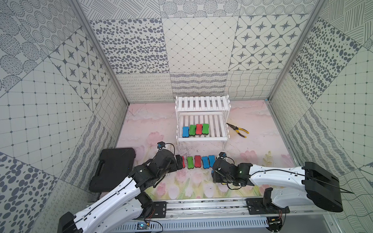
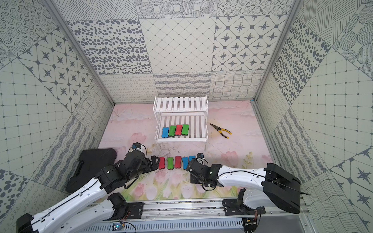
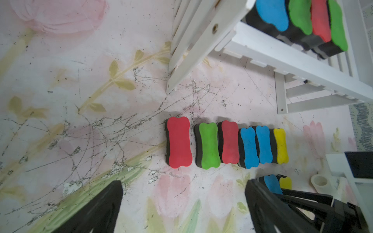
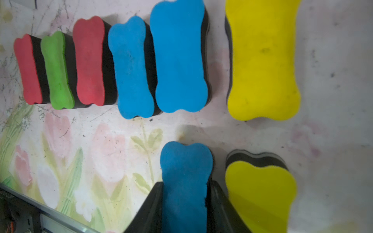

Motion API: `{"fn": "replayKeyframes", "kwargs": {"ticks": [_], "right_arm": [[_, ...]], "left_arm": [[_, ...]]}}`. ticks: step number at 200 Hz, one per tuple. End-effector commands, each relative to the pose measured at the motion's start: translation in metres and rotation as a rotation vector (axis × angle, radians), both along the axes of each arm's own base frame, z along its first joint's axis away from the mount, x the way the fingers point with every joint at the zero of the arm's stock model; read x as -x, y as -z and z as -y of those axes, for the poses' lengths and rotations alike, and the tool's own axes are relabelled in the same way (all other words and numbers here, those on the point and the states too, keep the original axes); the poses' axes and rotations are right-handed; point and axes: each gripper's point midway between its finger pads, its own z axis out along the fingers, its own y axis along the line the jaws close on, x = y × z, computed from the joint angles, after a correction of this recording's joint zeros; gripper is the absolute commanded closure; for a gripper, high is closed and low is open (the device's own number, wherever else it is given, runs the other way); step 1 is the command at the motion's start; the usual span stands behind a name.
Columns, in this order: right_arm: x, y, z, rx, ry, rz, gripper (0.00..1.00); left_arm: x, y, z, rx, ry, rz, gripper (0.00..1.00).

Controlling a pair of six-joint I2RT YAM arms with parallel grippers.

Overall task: Remove the whiteboard erasers from the shelf
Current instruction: Place the whiteboard eraser at the center of the board.

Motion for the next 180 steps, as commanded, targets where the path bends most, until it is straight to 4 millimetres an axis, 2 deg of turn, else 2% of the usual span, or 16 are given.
{"fn": "replayKeyframes", "kwargs": {"ticks": [1, 21, 44, 95, 117, 146, 163, 180], "right_arm": [[-0.011, -0.012, -0.012, -0.027, 0.01, 0.048, 0.54], [-0.012, -0.013, -0.014, -0.026, 0.002, 0.048, 0.5], [-0.015, -0.026, -0.015, -0.034, -0.006, 0.08, 0.48], [-0.029, -0.097, -0.02, -0.135, -0.08, 0.229, 0.48], [-0.053, -0.138, -0.019, -0.108, -0.084, 0.351, 0.48], [-0.1, -0.186, -0.019, -0.174, -0.038, 0.447, 0.49], [-0.126, -0.204, -0.021, -0.195, -0.008, 0.498, 0.49], [-0.149, -0.207, -0.021, -0.148, 0.014, 0.525, 0.49]], "left_arm": [[-0.001, -0.002, 0.002, 0.018, 0.0, 0.004, 0.01], [0.0, -0.003, 0.002, 0.014, 0.005, 0.002, 0.01], [0.0, -0.003, 0.002, 0.016, 0.006, 0.002, 0.0], [0.0, -0.001, 0.004, 0.01, 0.016, 0.0, 0.0], [-0.001, -0.001, 0.004, 0.009, 0.017, 0.0, 0.0], [-0.001, -0.002, 0.004, 0.012, 0.014, 0.001, 0.0], [-0.002, -0.003, 0.003, 0.016, 0.008, 0.004, 0.0], [-0.002, -0.004, 0.003, 0.019, 0.008, 0.005, 0.01]]}}
